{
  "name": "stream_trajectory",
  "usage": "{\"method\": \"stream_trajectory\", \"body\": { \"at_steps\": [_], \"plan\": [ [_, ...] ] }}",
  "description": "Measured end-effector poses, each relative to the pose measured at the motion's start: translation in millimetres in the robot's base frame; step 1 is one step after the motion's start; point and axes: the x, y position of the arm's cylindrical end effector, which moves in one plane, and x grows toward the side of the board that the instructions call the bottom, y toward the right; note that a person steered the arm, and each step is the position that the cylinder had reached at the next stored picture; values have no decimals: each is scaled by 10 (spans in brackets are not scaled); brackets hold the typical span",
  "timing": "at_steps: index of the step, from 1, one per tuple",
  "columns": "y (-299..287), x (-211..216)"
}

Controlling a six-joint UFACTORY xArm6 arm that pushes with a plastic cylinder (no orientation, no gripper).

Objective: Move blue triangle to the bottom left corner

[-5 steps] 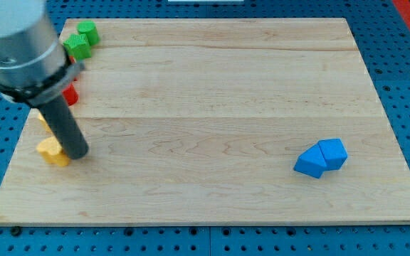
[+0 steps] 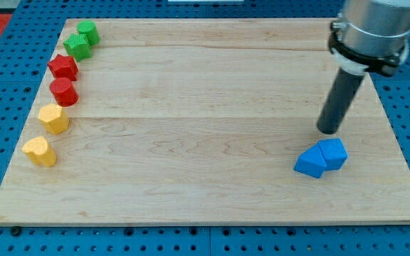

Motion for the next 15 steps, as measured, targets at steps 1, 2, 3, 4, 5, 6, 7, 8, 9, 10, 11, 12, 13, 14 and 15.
{"method": "stream_trajectory", "body": {
  "at_steps": [1, 2, 3, 4, 5, 6, 7, 8, 9, 10, 11, 12, 13, 14, 15],
  "plan": [
    [119, 254],
    [-465, 427],
    [-847, 669],
    [-565, 760],
    [-481, 1080],
    [-684, 1411],
    [-1222, 1364],
    [-1488, 1319],
    [-1416, 1292],
    [-650, 1215],
    [-243, 934],
    [-905, 971],
    [-1463, 944],
    [-1322, 900],
    [-1152, 866]
  ]
}}
